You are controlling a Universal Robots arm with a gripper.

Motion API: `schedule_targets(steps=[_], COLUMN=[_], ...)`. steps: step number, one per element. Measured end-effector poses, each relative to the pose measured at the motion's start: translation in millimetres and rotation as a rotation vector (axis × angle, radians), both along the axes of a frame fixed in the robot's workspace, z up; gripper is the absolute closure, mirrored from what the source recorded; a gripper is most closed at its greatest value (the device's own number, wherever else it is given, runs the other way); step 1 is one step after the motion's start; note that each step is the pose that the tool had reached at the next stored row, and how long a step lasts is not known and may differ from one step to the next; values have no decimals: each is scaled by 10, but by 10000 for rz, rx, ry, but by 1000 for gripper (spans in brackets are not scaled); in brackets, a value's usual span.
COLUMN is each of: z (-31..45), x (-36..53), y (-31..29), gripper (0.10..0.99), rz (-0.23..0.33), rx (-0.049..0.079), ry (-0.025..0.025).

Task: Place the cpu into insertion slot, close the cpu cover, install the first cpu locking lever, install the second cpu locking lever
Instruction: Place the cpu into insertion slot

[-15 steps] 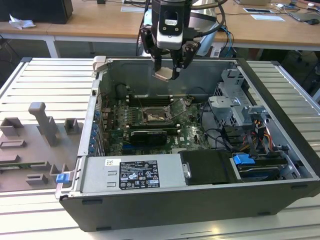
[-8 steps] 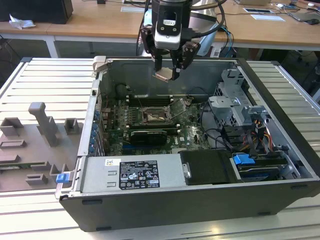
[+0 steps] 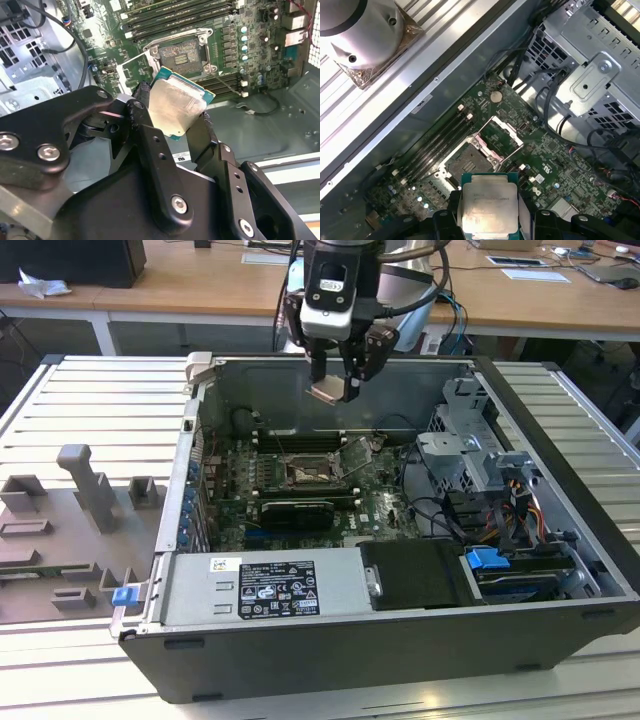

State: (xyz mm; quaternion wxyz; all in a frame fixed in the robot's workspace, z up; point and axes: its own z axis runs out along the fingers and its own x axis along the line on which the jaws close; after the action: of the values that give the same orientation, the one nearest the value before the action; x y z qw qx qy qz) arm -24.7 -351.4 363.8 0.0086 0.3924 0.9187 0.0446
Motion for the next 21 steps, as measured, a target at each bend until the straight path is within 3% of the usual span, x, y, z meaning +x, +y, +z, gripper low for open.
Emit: schedule_targets(steps=[21], z=[-53], x=[0], y=[0], gripper=[549], rz=[-1847], rx=[1], ry=[1])
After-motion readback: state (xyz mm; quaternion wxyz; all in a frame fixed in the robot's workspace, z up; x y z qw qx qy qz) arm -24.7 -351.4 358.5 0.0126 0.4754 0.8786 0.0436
